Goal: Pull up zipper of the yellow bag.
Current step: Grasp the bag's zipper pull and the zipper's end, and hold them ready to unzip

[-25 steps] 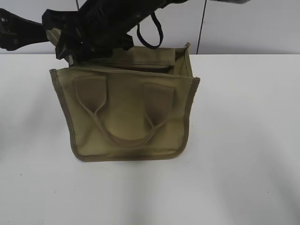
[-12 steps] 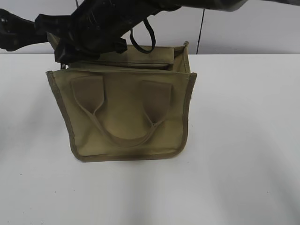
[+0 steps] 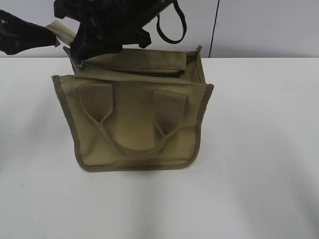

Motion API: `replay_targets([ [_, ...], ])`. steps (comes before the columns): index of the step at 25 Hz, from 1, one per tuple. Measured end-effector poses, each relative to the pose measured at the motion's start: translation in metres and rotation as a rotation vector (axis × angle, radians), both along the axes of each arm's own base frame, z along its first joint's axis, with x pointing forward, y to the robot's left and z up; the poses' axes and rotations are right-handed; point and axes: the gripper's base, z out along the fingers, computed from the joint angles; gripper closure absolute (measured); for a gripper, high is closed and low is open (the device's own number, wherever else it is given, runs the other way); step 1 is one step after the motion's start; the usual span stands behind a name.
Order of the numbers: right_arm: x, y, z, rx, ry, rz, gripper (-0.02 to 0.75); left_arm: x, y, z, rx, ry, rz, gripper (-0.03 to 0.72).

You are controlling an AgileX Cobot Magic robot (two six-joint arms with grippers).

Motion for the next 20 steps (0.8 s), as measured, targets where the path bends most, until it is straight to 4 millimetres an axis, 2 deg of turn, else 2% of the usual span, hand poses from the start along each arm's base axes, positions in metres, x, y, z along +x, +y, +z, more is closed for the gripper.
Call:
replay_targets([
  [7,0.007,-0.012,0.004,0.083,0.099,-0.008,0.662,0.0,0.0,-0.002,-0.001,0.044,0.033,0.69],
  [12,0.009,-0.013,0.004,0.095,0.066,0.019,0.662,0.001,0.001,-0.001,0.002,0.049,0.058,0.69],
  [20,0.015,-0.005,-0.018,0.11,0.113,0.027,0.662,-0.003,0.003,0.004,0.031,0.019,0.084,0.69],
])
